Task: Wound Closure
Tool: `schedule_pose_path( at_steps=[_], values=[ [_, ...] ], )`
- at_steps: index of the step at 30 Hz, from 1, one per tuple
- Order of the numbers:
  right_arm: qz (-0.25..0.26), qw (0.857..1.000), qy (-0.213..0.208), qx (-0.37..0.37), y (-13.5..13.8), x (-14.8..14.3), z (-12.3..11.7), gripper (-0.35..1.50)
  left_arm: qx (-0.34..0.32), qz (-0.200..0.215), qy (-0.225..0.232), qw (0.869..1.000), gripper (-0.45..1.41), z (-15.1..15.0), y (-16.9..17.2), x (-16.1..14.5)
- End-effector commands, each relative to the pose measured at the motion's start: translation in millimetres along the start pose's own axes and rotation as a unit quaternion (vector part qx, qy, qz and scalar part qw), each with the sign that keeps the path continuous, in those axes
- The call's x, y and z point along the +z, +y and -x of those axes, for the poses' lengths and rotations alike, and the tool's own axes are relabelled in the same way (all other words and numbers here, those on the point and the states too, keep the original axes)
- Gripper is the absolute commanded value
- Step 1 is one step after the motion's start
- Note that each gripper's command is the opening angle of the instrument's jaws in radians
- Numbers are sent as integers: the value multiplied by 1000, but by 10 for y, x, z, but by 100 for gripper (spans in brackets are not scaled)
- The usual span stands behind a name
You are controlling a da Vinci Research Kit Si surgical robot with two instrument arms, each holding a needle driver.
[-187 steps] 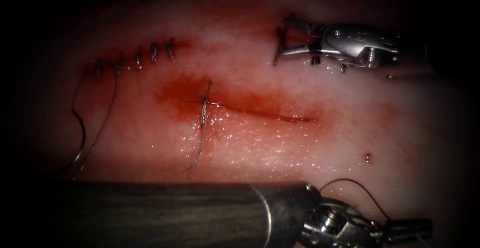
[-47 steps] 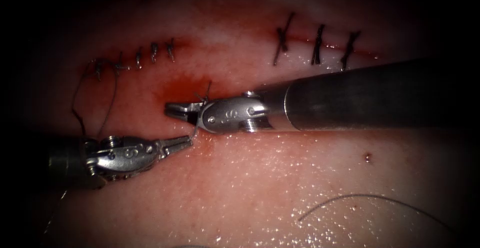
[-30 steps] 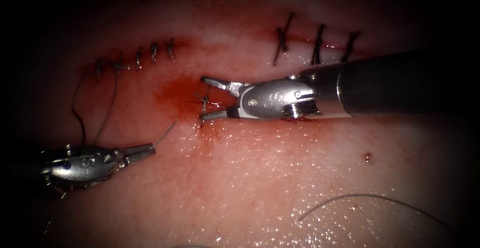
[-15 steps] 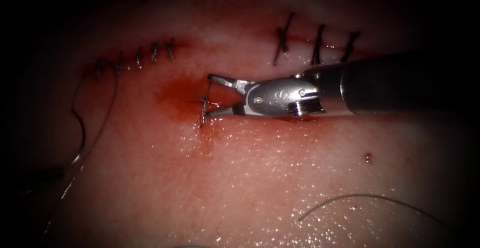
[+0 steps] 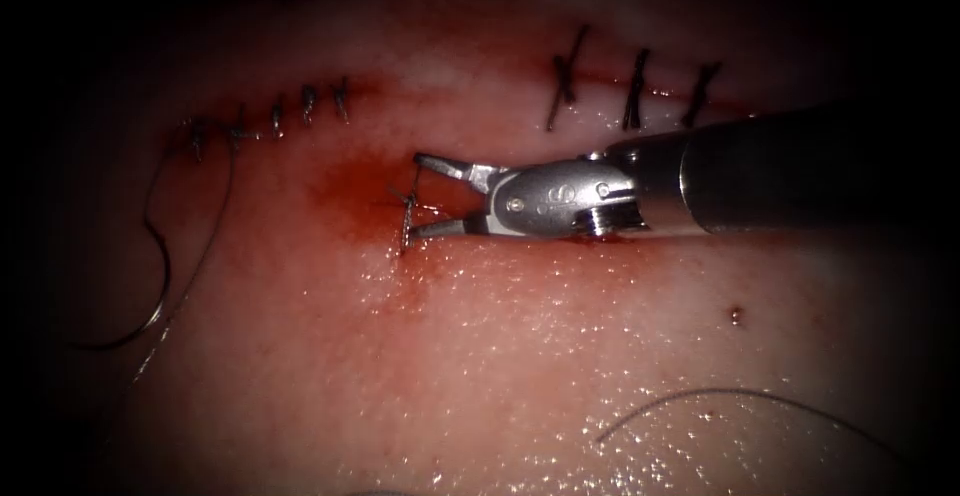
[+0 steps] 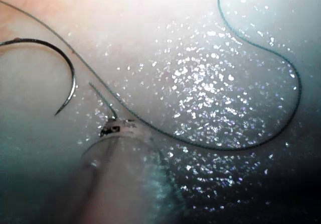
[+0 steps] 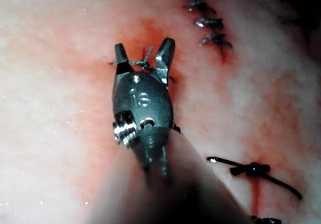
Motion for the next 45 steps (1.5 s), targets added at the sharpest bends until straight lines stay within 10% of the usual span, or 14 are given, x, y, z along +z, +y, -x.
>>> schedule_pose_path(
  at_steps=[1, 10, 18, 20, 24, 26, 30, 45],
  values=[
    [-3, 1000, 2, 0, -8, 9, 0, 134, -4, -21, -4, 1000, 108, 4, 1, 9],
    [-8, 1000, 3, 0, -11, 10, -1, 134, -4, -44, 8, 999, 130, -28, -4, -1],
    [-10, 1000, 5, 0, -11, 10, -1, 134, 34, -62, 114, 991, 118, -92, -11, -34],
    [-10, 1000, 5, 0, -12, 11, -2, 134, 35, -80, 136, 987, 86, -102, -17, -37],
    [-12, 1000, 6, 3, -12, 11, -1, 134, 41, -90, 150, 984, 110, -110, -25, -43],
    [-11, 1000, 6, 3, -12, 11, -1, 134, 38, -111, 171, 978, 91, -115, -27, -52],
    [-13, 1000, 5, 2, -14, 13, -2, 134, 68, -130, 168, 975, 29, -122, -26, -46],
    [-16, 1000, 5, 5, -16, 14, -3, 134, 106, -90, 45, 989, 56, -79, -34, 37]
  ],
)
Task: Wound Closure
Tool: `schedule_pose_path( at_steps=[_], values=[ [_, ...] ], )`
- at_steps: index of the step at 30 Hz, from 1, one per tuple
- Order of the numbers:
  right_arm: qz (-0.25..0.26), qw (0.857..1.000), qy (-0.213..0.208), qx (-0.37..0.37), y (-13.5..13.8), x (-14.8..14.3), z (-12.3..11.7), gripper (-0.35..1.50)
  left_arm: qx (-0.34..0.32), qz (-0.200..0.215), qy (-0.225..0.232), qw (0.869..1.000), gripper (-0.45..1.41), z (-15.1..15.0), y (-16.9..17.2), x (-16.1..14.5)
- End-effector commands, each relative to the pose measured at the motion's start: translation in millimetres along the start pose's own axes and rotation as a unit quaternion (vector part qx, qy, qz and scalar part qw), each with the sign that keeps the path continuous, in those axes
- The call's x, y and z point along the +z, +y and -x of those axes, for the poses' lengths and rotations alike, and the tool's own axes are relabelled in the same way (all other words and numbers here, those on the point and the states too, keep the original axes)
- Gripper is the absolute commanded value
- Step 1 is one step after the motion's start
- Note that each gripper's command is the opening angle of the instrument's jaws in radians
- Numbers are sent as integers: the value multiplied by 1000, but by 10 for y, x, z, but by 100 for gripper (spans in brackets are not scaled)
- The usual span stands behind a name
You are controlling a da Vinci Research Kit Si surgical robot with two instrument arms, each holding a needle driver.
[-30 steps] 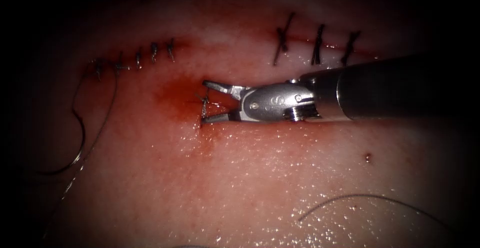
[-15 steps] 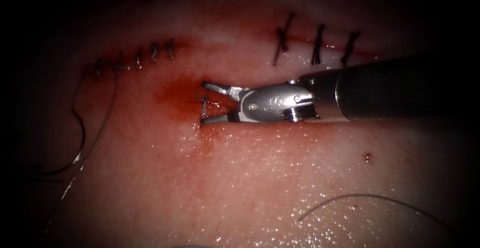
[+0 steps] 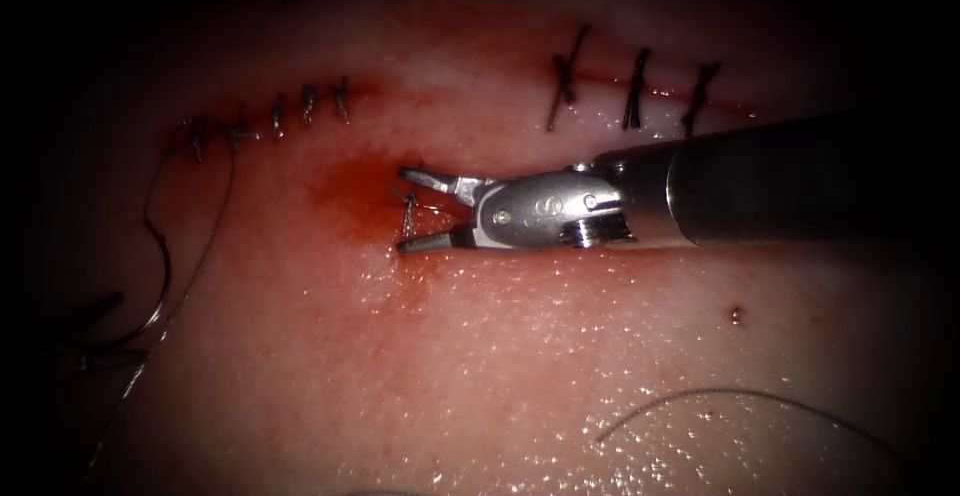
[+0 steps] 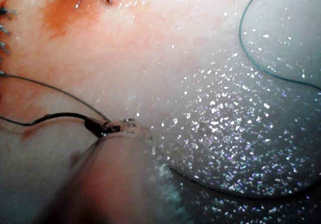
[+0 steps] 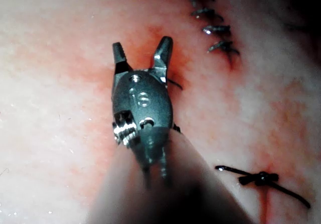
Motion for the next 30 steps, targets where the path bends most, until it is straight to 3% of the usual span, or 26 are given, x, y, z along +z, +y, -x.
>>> schedule_pose_path(
  at_steps=[1, 2, 3, 7, 8, 14, 16, 19, 20, 22, 25, 30],
  values=[
    [-1, 1000, 1, 1, -6, 7, 3, 134, 0, 1, 0, 1000, 56, 1, 10, 6],
    [-1, 1000, 1, 1, -6, 7, 2, 134, -5, 7, -7, 1000, 71, 4, 7, 6],
    [-1, 1000, 1, 1, -7, 7, 2, 134, -4, 8, -7, 1000, 73, 6, 5, 6],
    [-2, 1000, 1, 1, -8, 7, 0, 133, -17, 7, -6, 1000, 63, 17, -1, 9],
    [-2, 1000, 1, 1, -9, 7, 0, 133, -23, 5, -9, 1000, 46, 26, -1, 14],
    [-2, 1000, 1, 1, -10, 8, -1, 133, -24, 19, -16, 999, 41, 40, 4, 29],
    [-2, 1000, 1, 1, -10, 8, -1, 133, -27, 24, -21, 999, 26, 42, 4, 31],
    [-2, 1000, 1, 3, -8, 6, -2, 131, -30, 35, -32, 998, -45, 40, 2, 31],
    [-3, 1000, 2, 3, -7, 5, -3, 128, -32, 35, -33, 998, -45, 38, 0, 31],
    [0, 1000, -2, 13, 0, -5, -6, 118, -41, 36, -36, 998, -45, 25, -4, 28],
    [16, 999, -12, 30, 8, -16, -10, 118, -42, 25, -24, 998, -45, 8, -4, 26],
    [42, 995, -39, 85, 44, -81, -34, 118, -8, -25, 37, 999, -45, -112, 12, 27]
  ],
)
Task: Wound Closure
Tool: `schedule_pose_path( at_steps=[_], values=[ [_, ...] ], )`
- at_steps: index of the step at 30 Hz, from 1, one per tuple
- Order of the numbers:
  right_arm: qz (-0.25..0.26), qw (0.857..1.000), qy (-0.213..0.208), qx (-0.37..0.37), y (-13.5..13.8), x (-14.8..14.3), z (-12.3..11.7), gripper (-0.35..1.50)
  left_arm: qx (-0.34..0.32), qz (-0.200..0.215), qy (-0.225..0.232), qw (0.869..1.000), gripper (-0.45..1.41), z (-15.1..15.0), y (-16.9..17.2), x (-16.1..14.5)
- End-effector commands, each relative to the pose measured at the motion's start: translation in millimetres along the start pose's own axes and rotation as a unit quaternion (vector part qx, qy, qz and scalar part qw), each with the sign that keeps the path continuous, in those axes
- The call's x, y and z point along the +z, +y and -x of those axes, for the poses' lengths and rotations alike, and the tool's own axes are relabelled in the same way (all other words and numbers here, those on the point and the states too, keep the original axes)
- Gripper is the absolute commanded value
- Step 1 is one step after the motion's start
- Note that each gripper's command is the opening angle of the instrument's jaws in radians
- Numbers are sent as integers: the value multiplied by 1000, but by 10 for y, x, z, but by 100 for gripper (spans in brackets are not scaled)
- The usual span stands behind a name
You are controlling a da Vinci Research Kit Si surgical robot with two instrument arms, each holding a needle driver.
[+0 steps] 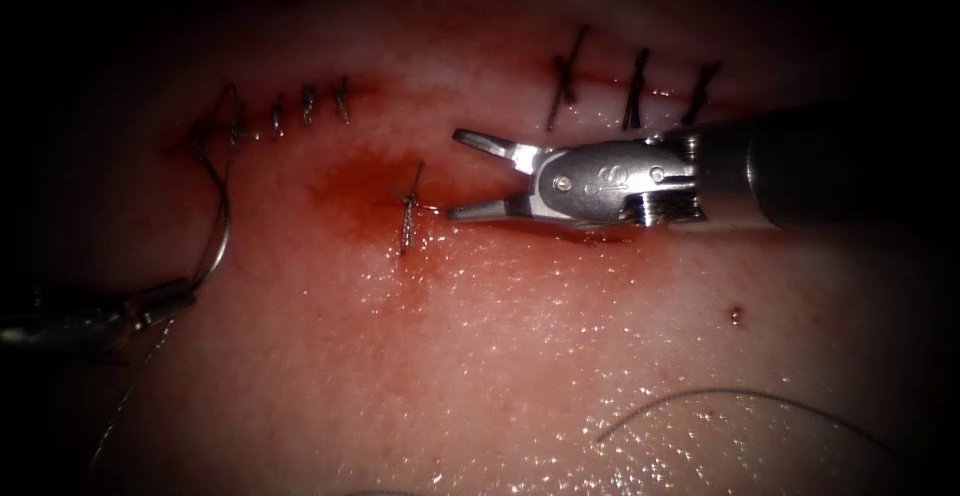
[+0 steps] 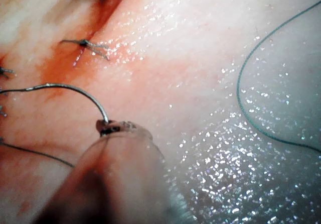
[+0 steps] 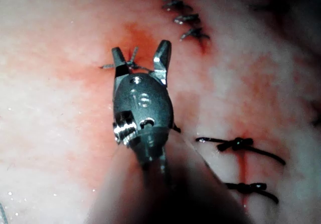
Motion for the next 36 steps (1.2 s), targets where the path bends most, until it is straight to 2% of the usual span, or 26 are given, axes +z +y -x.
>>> schedule_pose_path(
  at_steps=[1, 2, 4, 7, 8, 9, 10, 12, 17, 20, 21, 22, 24, 25, 29, 32, 36],
  values=[
    [4, 1000, -5, 18, 2, -11, -4, 118, 2, -3, 3, 1000, -45, -15, 14, 11],
    [9, 999, -9, 31, 8, -22, -12, 121, 10, -6, 10, 1000, -45, -40, 21, 16],
    [14, 999, -9, 43, 16, -35, -24, 124, 17, -5, 22, 1000, -45, -68, 28, 23],
    [21, 998, -12, 64, 28, -64, -47, 123, 43, -3, 49, 998, -45, -127, 51, 35],
    [23, 997, -15, 67, 30, -69, -49, 123, 51, 0, 55, 997, -45, -140, 59, 36],
    [23, 997, -15, 67, 30, -69, -49, 123, 51, 0, 55, 997, -45, -140, 59, 36],
    [27, 997, -21, 73, 36, -79, -53, 121, 62, 3, 61, 996, -45, -157, 70, 36],
    [29, 996, -24, 76, 40, -84, -55, 121, 64, 5, 64, 996, -45, -165, 76, 36],
    [54, 995, -23, 84, 70, -116, -47, 111, 98, 15, 86, 991, -45, -231, 116, 17],
    [63, 994, -22, 83, 78, -123, -44, 111, 107, 12, 96, 990, -45, -244, 123, 7],
    [67, 994, -23, 84, 83, -128, -40, 109, 118, 1, 94, 989, -45, -254, 128, -5],
    [76, 993, -24, 85, 87, -132, -37, 109, 127, -31, 56, 990, -45, -257, 123, -23],
    [81, 993, -26, 86, 88, -132, -36, 114, 118, -49, 49, 991, -45, -254, 108, -41],
    [86, 992, -29, 84, 87, -131, -36, 116, 110, -69, 47, 990, -45, -244, 88, -58],
    [84, 993, -25, 84, 81, -122, -38, 121, 93, -139, 8, 986, -45, -207, 37, -88],
    [79, 993, -25, 81, 70, -109, -41, 123, 91, -177, -40, 979, -45, -123, -26, -100],
    [75, 994, -26, 80, 64, -102, -41, 123, 79, -199, -63, 975, -45, -66, -54, -106]
  ],
)
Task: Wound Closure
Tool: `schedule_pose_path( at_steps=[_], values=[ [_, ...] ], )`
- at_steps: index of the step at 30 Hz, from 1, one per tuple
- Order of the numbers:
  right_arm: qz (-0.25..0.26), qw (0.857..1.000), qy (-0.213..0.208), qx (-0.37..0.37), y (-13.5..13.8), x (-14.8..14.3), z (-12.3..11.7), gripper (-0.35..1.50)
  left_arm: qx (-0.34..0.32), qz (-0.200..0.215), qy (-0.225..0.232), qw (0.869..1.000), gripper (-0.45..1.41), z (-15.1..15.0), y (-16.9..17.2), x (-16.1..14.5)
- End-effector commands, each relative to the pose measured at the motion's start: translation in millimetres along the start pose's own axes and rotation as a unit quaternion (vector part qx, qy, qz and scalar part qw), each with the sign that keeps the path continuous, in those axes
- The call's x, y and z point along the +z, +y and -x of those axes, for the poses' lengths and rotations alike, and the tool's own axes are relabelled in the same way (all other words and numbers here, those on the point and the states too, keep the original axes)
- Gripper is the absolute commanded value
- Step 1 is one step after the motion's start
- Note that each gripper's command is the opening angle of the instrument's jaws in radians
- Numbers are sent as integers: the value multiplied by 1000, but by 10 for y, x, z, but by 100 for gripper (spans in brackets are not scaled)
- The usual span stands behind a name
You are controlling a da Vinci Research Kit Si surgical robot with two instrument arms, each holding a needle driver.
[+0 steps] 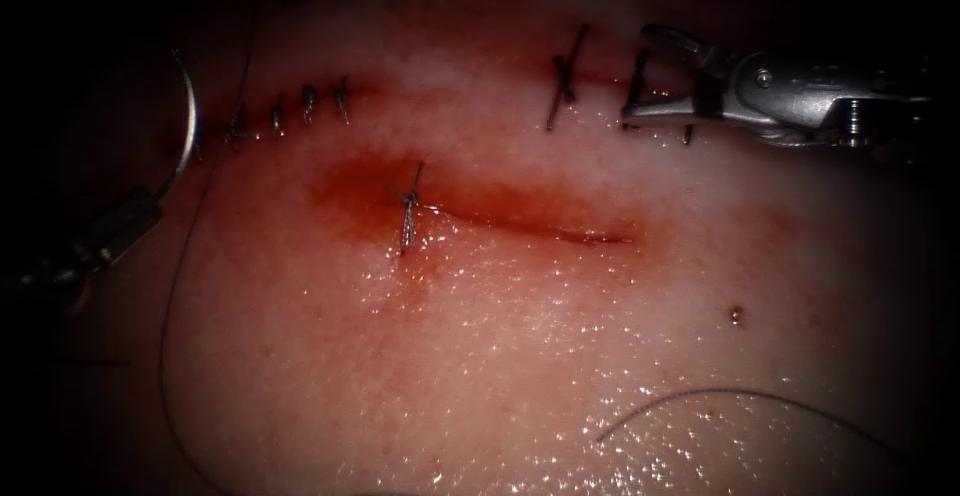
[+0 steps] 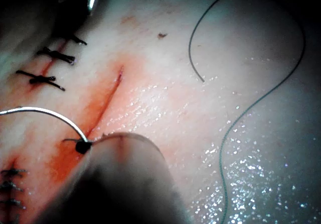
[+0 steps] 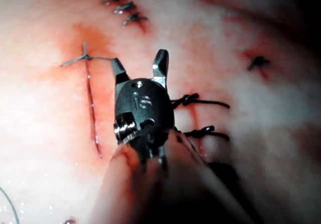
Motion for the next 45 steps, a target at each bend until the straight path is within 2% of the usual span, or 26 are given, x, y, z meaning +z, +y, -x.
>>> schedule_pose_path(
  at_steps=[1, 5, 9, 11, 12, 13, 14, 17, 18, 21, 25, 31, 32, 34, 36, 38, 39, 40, 45],
  values=[
    [-5, 1000, -1, -1, -10, 10, 4, 123, 1, -1, -1, 1000, -45, 11, 6, 4],
    [-10, 1000, -2, -3, -17, 17, 6, 123, -7, -4, 4, 1000, -45, 39, 7, -7],
    [-29, 1000, -8, -8, -31, 30, 10, 121, -11, -5, 4, 1000, -45, 31, 22, -37],
    [-39, 999, -15, -11, -38, 37, 13, 119, -8, 3, 15, 1000, -45, 5, 35, -75],
    [-39, 999, -15, -11, -38, 37, 13, 119, -8, 3, 15, 1000, -45, 5, 35, -75],
    [-41, 999, -15, -12, -37, 37, 15, 119, -1, -6, 19, 1000, -45, -20, 42, -109],
    [-42, 999, -15, -12, -36, 36, 15, 119, 1, -11, 20, 1000, -45, -30, 44, -123],
    [-45, 999, -17, -12, -33, 33, 15, 116, 9, -23, 23, 999, -45, -50, 45, -160],
    [-45, 999, -17, -12, -33, 33, 15, 116, 9, -23, 23, 999, -45, -50, 45, -160],
    [-45, 999, -16, -13, -32, 33, 17, 114, 25, -45, 40, 998, -45, -80, 50, -215],
    [-44, 999, -16, -14, -33, 34, 18, 114, 37, -54, 58, 996, -45, -106, 57, -252],
    [-45, 999, -20, -21, -37, 40, 26, 114, 60, -92, 101, 989, -45, -146, 58, -311],
    [-45, 999, -20, -21, -37, 40, 26, 114, 60, -92, 101, 989, -45, -146, 58, -311],
    [-61, 998, -14, -11, -40, 40, 29, 101, 70, -94, 115, 986, -45, -155, 60, -320],
    [-75, 997, -11, -4, -42, 39, 28, 74, 80, -95, 138, 983, -45, -165, 70, -321],
    [-83, 996, -9, 3, -43, 37, 26, 64, 92, -91, 144, 981, -45, -174, 82, -313],
    [-85, 996, -9, 4, -43, 36, 25, 64, 95, -88, 146, 981, -45, -180, 89, -305],
    [-87, 996, -10, 11, -43, 33, 21, 66, 102, -81, 153, 980, -45, -194, 107, -282],
    [-95, 995, -10, 29, -44, 19, 4, 74, 111, -77, 142, 981, -45, -224, 152, -210]
  ],
)
